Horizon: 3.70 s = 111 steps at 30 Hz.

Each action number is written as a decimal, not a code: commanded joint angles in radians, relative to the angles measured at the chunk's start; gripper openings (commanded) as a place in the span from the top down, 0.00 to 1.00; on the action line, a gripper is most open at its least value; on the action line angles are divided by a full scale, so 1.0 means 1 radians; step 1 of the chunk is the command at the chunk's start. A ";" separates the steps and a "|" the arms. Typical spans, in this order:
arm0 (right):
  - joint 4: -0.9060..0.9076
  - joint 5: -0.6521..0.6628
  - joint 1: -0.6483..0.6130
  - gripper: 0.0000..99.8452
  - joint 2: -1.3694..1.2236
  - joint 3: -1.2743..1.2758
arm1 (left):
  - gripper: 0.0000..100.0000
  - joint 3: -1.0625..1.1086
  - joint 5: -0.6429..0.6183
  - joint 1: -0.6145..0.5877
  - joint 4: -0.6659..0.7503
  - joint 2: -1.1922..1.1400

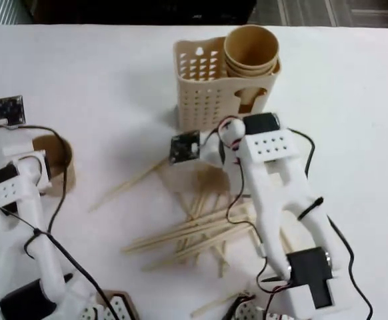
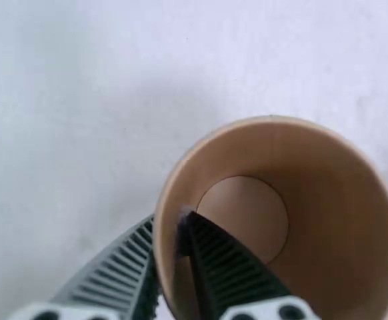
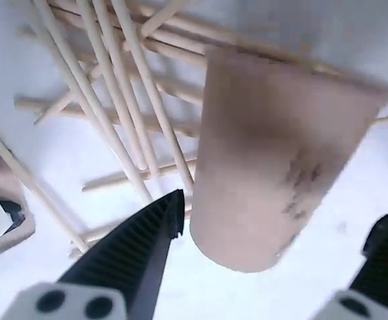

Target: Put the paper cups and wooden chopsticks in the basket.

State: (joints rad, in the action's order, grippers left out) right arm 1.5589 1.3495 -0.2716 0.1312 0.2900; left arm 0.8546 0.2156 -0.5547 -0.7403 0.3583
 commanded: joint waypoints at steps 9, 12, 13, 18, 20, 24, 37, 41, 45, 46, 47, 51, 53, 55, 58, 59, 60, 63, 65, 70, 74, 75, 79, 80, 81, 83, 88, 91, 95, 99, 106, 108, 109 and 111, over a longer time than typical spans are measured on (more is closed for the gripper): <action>0.153 -0.413 -0.012 0.59 0.045 -0.273 | 0.98 0.006 -0.008 0.033 0.005 -0.021; 0.148 -0.732 -0.042 0.59 0.038 -0.301 | 0.98 0.006 -0.008 0.033 0.005 -0.021; 0.133 -0.830 -0.051 0.59 0.036 -0.293 | 0.98 0.006 -0.008 0.033 0.005 -0.021; -0.022 -1.117 -0.056 0.59 0.036 -0.241 | 0.98 0.006 -0.008 0.033 0.005 -0.021; -0.117 -1.166 -0.051 0.59 0.035 -0.195 | 0.98 0.006 -0.008 0.033 0.005 -0.021; -0.340 -1.198 -0.010 0.59 0.035 -0.071 | 0.98 0.006 -0.008 0.033 0.005 -0.021; -0.550 -1.080 0.124 0.61 -0.047 0.114 | 0.98 0.023 -0.008 0.033 0.011 -0.015; -0.544 -1.008 0.162 0.73 -0.099 0.075 | 0.98 0.023 -0.008 0.033 0.011 -0.015; -0.493 -0.913 0.189 0.84 -0.101 0.034 | 0.98 0.025 -0.008 0.033 0.011 -0.015; -0.476 -0.898 0.191 0.86 -0.101 0.023 | 0.98 0.025 -0.008 0.033 0.011 -0.015; -0.456 -0.881 0.191 0.88 -0.101 0.011 | 0.98 0.025 -0.008 0.033 0.011 -0.015; -0.392 -0.844 0.191 0.93 -0.101 -0.048 | 0.98 0.025 -0.008 0.033 0.011 -0.015; -0.358 -0.841 0.200 0.95 -0.101 -0.086 | 0.98 0.025 -0.008 0.033 0.011 -0.015; -0.306 -0.841 0.216 0.97 -0.099 -0.141 | 0.98 0.025 -0.008 0.033 0.011 -0.015; -0.191 -0.841 0.248 0.98 -0.097 -0.245 | 0.98 0.025 -0.008 0.033 0.011 -0.015; -0.154 -0.841 0.259 0.98 -0.090 -0.279 | 0.98 0.025 -0.008 0.033 0.011 -0.015; -0.125 -0.839 0.269 0.98 -0.079 -0.310 | 0.98 0.025 -0.008 0.033 0.011 -0.015; -0.054 -0.821 0.288 0.98 -0.027 -0.390 | 0.98 0.025 -0.008 0.033 0.011 -0.015; -0.013 -0.793 0.282 0.98 0.019 -0.430 | 0.98 0.025 -0.008 0.033 0.011 -0.015; 0.025 -0.784 0.254 0.98 0.117 -0.483 | 0.98 0.025 -0.008 0.033 0.011 -0.015; 0.001 -0.792 0.252 0.98 0.165 -0.555 | 0.98 0.025 -0.008 0.033 0.011 -0.015; -0.012 -0.792 0.252 0.98 0.170 -0.582 | 0.98 0.025 -0.008 0.033 0.011 -0.015; -0.042 -0.795 0.252 0.98 0.171 -0.703 | 0.98 0.025 -0.008 0.033 0.011 -0.015; -0.054 -0.813 0.251 0.98 0.171 -0.729 | 0.98 0.025 -0.008 0.033 0.011 -0.015; -0.070 -0.838 0.251 0.98 0.171 -0.753 | 0.98 0.025 -0.008 0.033 0.011 -0.015; -0.101 -0.875 0.251 0.98 0.171 -0.795 | 0.98 0.025 -0.008 0.033 0.011 -0.015; -0.193 -0.979 0.199 0.98 0.171 -0.844 | 0.98 0.025 -0.008 0.033 0.011 -0.015; -0.274 -1.022 0.166 0.98 0.170 -0.841 | 0.98 0.025 -0.008 0.033 0.011 -0.015; -0.372 -1.071 0.162 0.98 0.119 -0.848 | 0.98 0.025 -0.008 0.033 0.011 -0.015; -0.424 -1.077 0.170 0.98 0.013 -0.848 | 0.98 0.025 -0.008 0.033 0.011 -0.015; -0.369 -1.155 0.193 0.98 -0.087 -0.848 | 0.98 0.025 -0.008 0.033 0.011 -0.015; -0.360 -1.177 0.191 0.97 -0.087 -0.848 | 0.98 0.023 -0.008 0.033 0.012 -0.015; -0.360 -1.192 0.191 0.94 -0.084 -0.848 | 0.98 0.023 -0.008 0.033 0.012 -0.015; -0.361 -1.227 0.193 0.87 -0.077 -0.850 | 0.98 0.023 -0.008 0.033 0.012 -0.015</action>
State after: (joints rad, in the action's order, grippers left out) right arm 1.1937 0.1619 -0.0859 0.0361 -0.5217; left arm 0.8684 0.2156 -0.5547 -0.7327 0.3583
